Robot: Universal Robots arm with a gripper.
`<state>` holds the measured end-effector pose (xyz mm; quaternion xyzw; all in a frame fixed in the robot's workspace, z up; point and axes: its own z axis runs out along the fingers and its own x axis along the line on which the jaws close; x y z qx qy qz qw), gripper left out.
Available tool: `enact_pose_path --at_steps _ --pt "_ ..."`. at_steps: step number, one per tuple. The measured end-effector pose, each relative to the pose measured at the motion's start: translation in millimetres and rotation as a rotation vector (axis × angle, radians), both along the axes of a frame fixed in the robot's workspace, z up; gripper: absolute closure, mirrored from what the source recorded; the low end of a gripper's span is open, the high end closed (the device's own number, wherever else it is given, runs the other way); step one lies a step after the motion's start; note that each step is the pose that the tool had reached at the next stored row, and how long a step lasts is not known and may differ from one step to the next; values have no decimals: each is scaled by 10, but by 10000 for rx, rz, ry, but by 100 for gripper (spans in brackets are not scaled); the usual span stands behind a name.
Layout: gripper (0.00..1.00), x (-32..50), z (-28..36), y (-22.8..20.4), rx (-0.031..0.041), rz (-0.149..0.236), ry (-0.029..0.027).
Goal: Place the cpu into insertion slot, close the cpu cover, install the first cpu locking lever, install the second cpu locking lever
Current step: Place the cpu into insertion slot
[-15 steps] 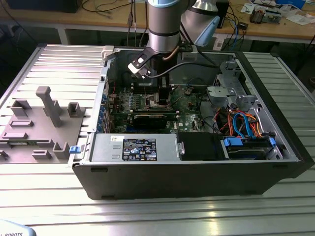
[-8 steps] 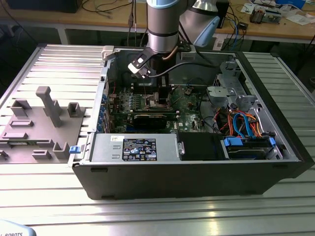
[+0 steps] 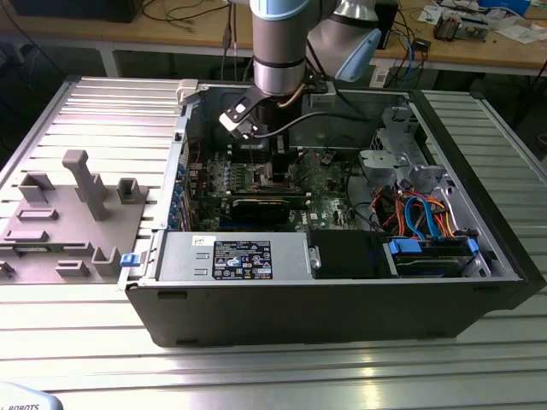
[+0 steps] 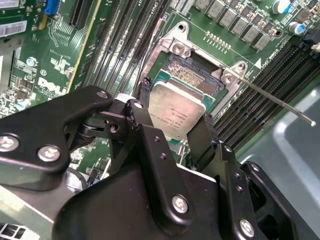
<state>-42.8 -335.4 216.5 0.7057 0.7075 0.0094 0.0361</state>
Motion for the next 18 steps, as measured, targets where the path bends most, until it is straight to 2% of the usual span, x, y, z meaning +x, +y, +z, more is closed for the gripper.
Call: enact_pose_path --at_steps 7,18 --pt "46 -34 -62 9 -1 0 0" --pt "46 -45 -148 56 0 0 0"
